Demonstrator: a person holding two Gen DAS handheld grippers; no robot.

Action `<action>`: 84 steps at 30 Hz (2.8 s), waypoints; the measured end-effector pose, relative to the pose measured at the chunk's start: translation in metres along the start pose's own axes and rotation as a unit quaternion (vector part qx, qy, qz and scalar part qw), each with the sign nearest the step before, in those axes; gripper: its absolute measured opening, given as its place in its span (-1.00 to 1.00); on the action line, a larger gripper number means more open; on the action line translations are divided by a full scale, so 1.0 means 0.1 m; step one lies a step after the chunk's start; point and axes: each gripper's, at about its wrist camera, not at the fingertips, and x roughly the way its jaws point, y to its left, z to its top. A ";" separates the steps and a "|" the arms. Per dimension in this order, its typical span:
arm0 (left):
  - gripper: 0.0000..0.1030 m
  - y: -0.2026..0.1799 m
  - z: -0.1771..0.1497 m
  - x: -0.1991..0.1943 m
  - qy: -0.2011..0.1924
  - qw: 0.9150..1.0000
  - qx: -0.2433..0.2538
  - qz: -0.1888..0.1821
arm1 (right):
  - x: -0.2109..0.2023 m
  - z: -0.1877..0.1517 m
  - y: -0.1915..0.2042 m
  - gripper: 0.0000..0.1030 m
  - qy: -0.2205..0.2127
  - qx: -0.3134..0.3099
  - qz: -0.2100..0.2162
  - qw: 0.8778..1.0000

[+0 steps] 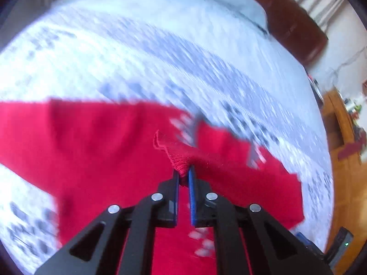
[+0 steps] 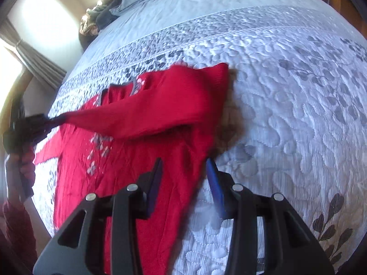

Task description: Fold small clothes

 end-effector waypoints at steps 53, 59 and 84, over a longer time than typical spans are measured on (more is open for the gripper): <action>0.19 0.71 -0.23 0.00 0.051 0.995 0.050 0.075 | 0.44 0.17 0.77 -0.21 0.092 -0.057 -0.082 0.991; 0.31 2.08 -0.14 -0.63 0.030 0.986 -0.043 0.160 | 0.43 0.00 1.14 -0.16 0.102 -0.083 -0.055 0.990; -0.81 4.87 0.44 -1.31 -0.034 0.931 -0.309 0.194 | 0.75 -0.38 1.68 -0.02 0.127 -0.138 -0.072 0.980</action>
